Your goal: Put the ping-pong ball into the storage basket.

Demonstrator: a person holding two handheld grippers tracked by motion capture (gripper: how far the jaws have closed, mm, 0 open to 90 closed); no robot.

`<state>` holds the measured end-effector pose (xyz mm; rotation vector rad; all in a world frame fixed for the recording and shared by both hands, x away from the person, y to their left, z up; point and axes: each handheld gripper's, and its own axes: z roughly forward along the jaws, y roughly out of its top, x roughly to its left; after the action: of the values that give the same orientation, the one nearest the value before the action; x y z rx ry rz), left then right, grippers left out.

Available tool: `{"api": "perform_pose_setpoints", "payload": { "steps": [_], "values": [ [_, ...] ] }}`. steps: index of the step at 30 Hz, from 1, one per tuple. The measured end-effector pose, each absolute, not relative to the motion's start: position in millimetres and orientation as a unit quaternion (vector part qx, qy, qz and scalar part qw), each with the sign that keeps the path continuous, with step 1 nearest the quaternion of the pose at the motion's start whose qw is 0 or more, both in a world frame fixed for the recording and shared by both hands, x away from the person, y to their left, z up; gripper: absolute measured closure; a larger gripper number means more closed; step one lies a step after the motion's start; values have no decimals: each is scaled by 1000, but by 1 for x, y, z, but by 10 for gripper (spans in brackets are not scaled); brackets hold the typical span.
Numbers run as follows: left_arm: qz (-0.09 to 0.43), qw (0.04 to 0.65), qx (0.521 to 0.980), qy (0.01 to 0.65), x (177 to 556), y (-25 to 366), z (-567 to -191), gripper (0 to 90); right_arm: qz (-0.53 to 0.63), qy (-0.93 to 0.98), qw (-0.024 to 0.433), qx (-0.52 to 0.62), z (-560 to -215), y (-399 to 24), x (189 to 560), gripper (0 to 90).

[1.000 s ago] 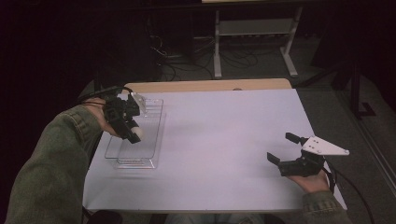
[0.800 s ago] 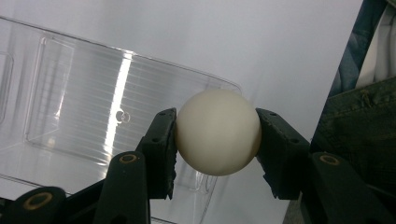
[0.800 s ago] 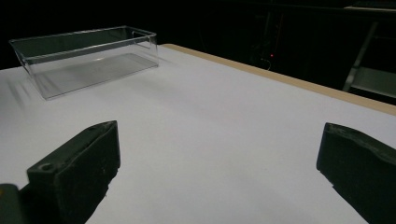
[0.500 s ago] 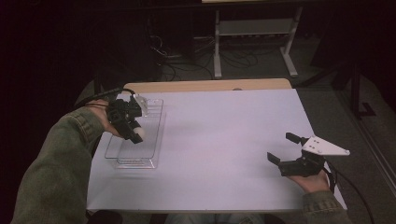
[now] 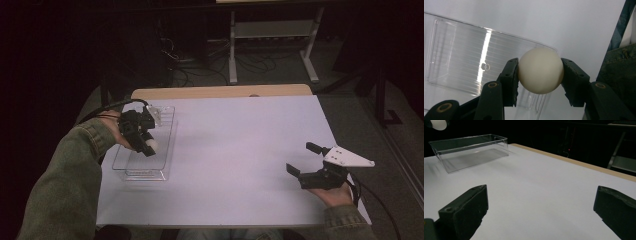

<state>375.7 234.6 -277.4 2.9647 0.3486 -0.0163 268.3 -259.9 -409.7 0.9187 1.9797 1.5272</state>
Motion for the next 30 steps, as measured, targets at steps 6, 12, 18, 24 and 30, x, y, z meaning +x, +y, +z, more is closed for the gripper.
{"api": "perform_pose_setpoints", "payload": {
  "steps": [6, 12, 18, 24, 30],
  "values": [
    [-12, 82, 989, 123, 378, 235, -289, 510, 557, 722, 237, 336, -410, -261, 268, 0],
    [-10, 84, 990, 115, 378, 234, -294, 510, 556, 722, 237, 337, -410, -261, 268, 0],
    [-12, 85, 990, 116, 379, 234, -300, 510, 555, 723, 238, 334, -410, -260, 268, 0],
    [-10, 83, 990, 115, 380, 233, -303, 510, 554, 725, 236, 335, -410, -260, 268, 0],
    [-11, 70, 991, 111, 381, 230, -310, 510, 555, 724, 236, 335, -410, -260, 267, 0]
  ]
}}
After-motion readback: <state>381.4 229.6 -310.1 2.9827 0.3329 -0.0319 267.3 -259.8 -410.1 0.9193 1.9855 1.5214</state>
